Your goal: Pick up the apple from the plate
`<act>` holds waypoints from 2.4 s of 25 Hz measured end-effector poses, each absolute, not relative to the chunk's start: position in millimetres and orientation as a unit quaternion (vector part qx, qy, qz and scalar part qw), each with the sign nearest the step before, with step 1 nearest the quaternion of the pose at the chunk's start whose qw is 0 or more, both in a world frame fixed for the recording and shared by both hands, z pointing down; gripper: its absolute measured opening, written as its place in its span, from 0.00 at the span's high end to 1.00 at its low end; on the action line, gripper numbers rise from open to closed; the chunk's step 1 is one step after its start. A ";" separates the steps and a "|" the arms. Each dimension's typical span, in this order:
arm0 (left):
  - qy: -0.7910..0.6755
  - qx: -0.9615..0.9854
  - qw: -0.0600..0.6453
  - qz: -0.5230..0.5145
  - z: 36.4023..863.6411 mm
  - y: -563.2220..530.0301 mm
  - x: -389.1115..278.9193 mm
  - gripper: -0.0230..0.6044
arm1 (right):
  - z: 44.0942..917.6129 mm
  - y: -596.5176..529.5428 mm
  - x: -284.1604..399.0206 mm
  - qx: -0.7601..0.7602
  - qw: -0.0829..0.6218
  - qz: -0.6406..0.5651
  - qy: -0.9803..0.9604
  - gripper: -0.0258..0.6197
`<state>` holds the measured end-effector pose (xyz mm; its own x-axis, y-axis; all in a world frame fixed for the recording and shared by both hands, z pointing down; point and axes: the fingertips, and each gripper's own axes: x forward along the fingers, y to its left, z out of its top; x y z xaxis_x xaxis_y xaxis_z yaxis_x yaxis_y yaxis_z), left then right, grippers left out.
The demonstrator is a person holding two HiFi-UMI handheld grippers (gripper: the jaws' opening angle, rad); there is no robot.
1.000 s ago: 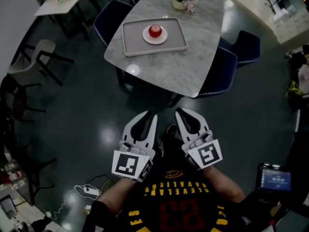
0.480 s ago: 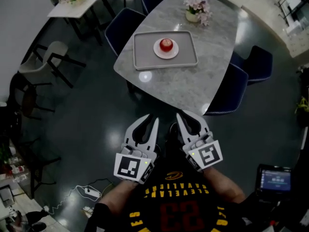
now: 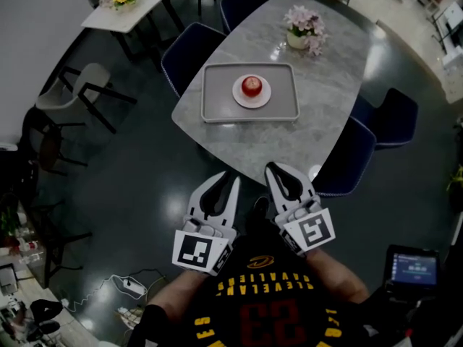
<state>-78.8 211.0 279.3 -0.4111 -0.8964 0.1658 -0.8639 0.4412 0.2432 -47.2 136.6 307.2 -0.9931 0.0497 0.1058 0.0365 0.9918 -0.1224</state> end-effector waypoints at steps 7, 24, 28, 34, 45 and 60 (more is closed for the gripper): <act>-0.854 0.502 0.122 -0.069 274.8 171.7 -98.9 0.87 | 300.9 91.6 -76.8 -0.056 0.046 0.057 -0.996 0.95; -0.867 0.480 0.113 -0.071 279.2 153.7 -100.9 0.87 | 306.5 67.4 -86.8 -0.080 0.038 0.066 -0.994 0.95; -0.862 0.487 0.117 -0.072 279.8 151.0 -107.7 0.87 | 307.8 63.7 -91.4 -0.071 0.044 0.069 -0.994 0.95; -0.847 0.510 0.126 -0.080 285.2 138.7 -134.8 0.87 | 310.5 50.6 -110.3 -0.039 0.055 0.065 -0.996 0.95; -0.808 0.564 0.150 -0.080 294.0 95.7 -212.1 0.87 | 323.9 9.4 -167.9 0.038 0.080 0.087 -0.992 0.95; -0.769 0.605 0.193 -0.080 317.7 63.6 -294.9 0.87 | 342.7 -16.4 -234.9 0.100 0.113 0.098 -0.984 0.95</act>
<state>-294.9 63.6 317.7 -0.1949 -0.9602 0.1999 -0.8989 0.2564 0.3553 -234.9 -16.4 342.7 -0.9545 -0.1742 0.2420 -0.2186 0.9608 -0.1707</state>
